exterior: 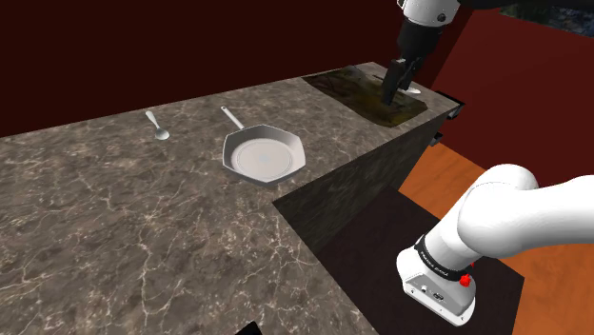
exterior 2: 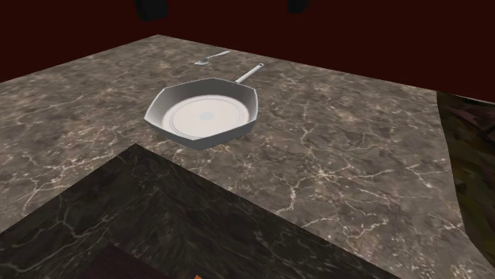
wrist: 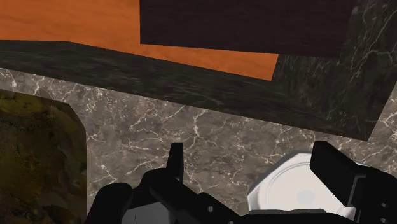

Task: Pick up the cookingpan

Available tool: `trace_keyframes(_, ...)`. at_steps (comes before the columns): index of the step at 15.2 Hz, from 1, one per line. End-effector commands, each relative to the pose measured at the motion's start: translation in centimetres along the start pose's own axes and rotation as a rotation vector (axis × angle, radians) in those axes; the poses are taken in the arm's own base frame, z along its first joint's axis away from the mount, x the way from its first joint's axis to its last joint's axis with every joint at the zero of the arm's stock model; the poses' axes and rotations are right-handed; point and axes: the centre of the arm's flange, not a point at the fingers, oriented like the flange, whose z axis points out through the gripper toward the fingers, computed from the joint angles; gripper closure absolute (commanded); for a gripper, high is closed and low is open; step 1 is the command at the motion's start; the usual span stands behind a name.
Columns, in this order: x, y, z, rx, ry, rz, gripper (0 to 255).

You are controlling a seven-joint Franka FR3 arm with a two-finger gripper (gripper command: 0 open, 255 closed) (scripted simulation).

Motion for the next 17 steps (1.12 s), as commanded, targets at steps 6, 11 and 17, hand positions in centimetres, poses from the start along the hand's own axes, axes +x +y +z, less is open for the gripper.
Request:
trace_keyframes(6, 5.3, -2.4, 2.8, 0.022, 0.001, 0.025, 0)
trace_keyframes(11, 10.7, -4.7, 5.6, 0.044, 0.001, 0.051, 0)
trace_keyframes(17, 17.2, -7.4, 8.8, 0.07, 0.002, 0.082, 0)
